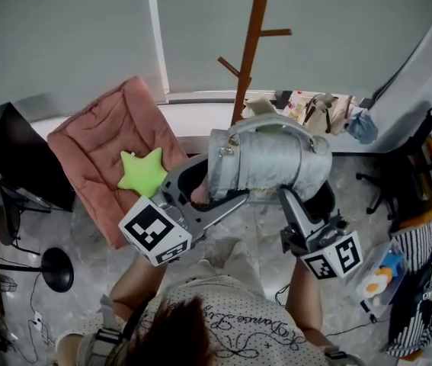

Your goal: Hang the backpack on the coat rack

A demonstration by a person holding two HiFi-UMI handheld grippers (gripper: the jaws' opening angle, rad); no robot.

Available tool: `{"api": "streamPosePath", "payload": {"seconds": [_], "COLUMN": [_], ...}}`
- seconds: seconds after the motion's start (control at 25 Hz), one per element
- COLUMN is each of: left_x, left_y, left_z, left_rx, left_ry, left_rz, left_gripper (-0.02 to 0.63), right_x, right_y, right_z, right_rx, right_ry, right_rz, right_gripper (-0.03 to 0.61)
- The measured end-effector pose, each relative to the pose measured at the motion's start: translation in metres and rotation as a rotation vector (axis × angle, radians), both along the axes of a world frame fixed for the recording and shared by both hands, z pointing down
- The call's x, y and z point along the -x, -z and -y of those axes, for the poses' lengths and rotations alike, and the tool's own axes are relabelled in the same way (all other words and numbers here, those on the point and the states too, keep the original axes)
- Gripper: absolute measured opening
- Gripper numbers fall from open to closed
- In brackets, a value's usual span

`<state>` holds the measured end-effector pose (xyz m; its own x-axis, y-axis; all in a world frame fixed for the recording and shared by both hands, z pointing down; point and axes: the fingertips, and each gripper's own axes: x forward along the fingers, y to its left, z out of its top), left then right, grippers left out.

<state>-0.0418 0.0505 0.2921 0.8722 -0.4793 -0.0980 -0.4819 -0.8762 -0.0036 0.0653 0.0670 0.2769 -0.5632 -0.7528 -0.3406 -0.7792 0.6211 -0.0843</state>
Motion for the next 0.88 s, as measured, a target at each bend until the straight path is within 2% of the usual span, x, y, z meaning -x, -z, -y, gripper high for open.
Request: {"api": "streamPosePath", "payload": {"seconds": [0.36, 0.64, 0.88], "left_x": [-0.056, -0.090, -0.106], "left_y": [0.008, 0.013, 0.009], "left_z": [0.078, 0.106, 0.123], "left_rx": [0.000, -0.006, 0.009], "left_ry": [0.100, 0.178, 0.221], "left_rz": [-0.005, -0.001, 0.026], "left_gripper": [0.324, 0.324, 0.324], "right_x": [-0.058, -0.092, -0.108], "right_y": [0.009, 0.014, 0.007], "right_z": [0.088, 0.124, 0.146], "right_rx": [-0.005, -0.014, 0.002], "right_ry": [0.098, 0.177, 0.219], "right_rz": [-0.012, -0.015, 0.015], "right_gripper": [0.337, 0.337, 0.337]}}
